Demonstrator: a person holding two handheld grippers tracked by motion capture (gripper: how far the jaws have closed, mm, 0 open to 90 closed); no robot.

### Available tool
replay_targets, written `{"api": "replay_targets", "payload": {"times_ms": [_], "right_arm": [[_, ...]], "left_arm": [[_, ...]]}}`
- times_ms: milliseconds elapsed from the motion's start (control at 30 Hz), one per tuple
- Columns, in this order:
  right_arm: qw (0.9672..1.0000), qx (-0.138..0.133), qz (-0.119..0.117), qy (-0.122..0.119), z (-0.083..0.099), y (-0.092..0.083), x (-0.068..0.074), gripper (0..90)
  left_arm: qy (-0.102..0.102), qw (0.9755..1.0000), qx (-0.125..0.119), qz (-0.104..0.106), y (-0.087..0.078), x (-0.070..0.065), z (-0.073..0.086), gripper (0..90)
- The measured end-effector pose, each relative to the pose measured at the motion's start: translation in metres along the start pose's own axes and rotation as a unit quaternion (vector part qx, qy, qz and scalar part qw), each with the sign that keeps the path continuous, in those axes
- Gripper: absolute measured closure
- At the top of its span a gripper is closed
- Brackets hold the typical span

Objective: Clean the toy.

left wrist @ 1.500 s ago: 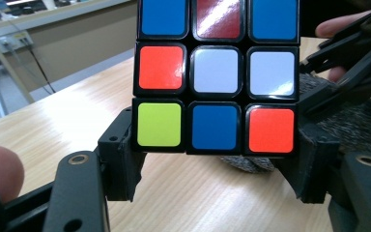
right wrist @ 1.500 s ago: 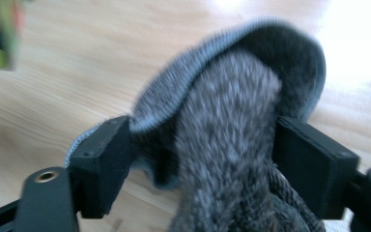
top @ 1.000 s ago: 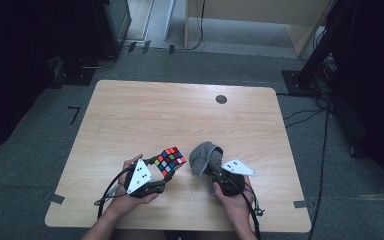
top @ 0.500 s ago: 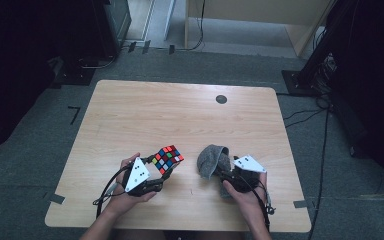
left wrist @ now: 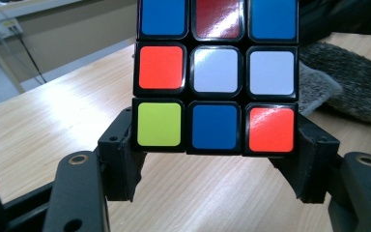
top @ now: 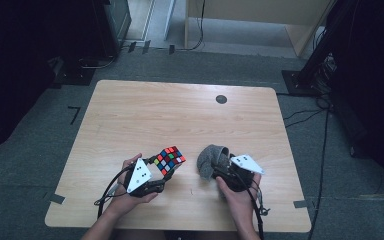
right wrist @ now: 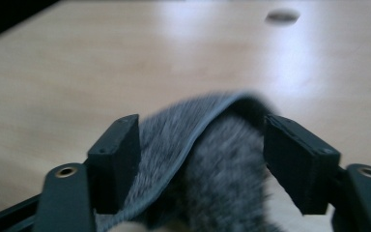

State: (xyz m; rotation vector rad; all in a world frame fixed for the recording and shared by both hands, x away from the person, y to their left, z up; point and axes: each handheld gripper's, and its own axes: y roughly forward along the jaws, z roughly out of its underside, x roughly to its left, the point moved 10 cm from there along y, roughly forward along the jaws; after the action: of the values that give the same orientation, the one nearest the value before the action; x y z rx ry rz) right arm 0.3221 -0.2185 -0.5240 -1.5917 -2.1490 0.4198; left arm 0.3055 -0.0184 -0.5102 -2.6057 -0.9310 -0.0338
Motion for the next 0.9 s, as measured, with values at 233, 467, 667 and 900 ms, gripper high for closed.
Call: {"api": "replay_targets", "payload": {"times_ms": [233,467,667,900], "right_arm": [[0.9974,0.070,0.006,-0.015,0.040,0.023,-0.001,50.2],[0.9957,0.091,-0.015,-0.007,0.052,0.027,-0.002,70.1],[0.9979,0.039,-0.053,0.004,0.028,0.008,0.005,76.7],[0.9844,-0.072,-0.155,-0.043,-0.025,-0.045,0.069,76.4]], "left_arm": [[0.002,0.9999,0.005,0.014,0.002,-0.007,0.002,34.1],[-0.009,0.9998,0.003,0.016,0.000,-0.005,0.001,34.1],[-0.014,0.9996,0.017,0.017,0.003,-0.004,0.006,34.1],[0.013,0.9989,0.038,0.023,0.011,-0.019,0.010,34.1]]}}
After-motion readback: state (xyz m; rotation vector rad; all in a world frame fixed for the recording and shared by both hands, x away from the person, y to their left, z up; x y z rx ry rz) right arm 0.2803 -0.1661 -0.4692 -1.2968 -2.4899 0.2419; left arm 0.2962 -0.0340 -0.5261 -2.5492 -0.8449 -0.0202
